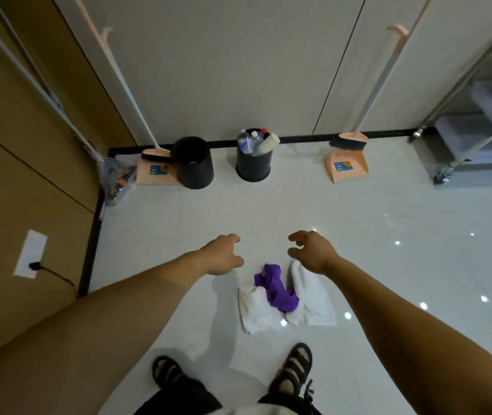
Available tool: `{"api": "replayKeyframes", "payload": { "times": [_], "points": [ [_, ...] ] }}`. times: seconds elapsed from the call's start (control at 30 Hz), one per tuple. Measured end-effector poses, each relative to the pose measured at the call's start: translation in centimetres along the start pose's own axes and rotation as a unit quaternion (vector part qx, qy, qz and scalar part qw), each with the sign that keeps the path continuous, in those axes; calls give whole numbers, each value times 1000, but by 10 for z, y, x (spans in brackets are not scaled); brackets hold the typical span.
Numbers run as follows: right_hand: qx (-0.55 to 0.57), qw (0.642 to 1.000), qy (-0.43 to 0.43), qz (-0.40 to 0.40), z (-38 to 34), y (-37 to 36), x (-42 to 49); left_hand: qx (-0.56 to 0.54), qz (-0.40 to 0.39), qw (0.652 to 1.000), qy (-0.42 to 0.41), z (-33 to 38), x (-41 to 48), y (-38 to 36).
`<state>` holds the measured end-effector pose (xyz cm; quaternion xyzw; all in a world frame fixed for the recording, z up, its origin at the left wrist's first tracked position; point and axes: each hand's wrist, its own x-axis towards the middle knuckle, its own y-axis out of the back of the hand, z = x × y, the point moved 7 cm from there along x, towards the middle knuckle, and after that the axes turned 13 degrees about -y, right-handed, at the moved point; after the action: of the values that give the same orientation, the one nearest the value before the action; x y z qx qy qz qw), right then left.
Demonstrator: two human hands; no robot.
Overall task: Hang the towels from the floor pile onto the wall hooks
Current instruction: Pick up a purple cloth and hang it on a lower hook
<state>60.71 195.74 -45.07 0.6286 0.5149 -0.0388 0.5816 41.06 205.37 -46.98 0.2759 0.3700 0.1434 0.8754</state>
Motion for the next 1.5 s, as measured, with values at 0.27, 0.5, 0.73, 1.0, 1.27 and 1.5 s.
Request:
{"api": "replayKeyframes", "payload": {
  "times": [0.27,0.5,0.73,1.0,1.27,1.5],
  "points": [
    [-25,995,-30,-93,117,-81,95,-18,-57,997,55,-15,100,-145],
    [-51,990,-68,-115,201,-240,220,-41,-52,993,101,-126,211,-275],
    [-38,988,-120,-92,258,-379,350,-64,-45,991,112,-231,291,-385],
    [-47,995,-86,-18,245,-379,354,-113,-56,984,126,-248,273,-392],
    [171,984,37,-12,129,-207,235,-125,51,990,-35,-123,227,-216],
    [235,962,137,15,-6,-53,114,-55,56,988,-131,-14,134,-57]
  ]
}}
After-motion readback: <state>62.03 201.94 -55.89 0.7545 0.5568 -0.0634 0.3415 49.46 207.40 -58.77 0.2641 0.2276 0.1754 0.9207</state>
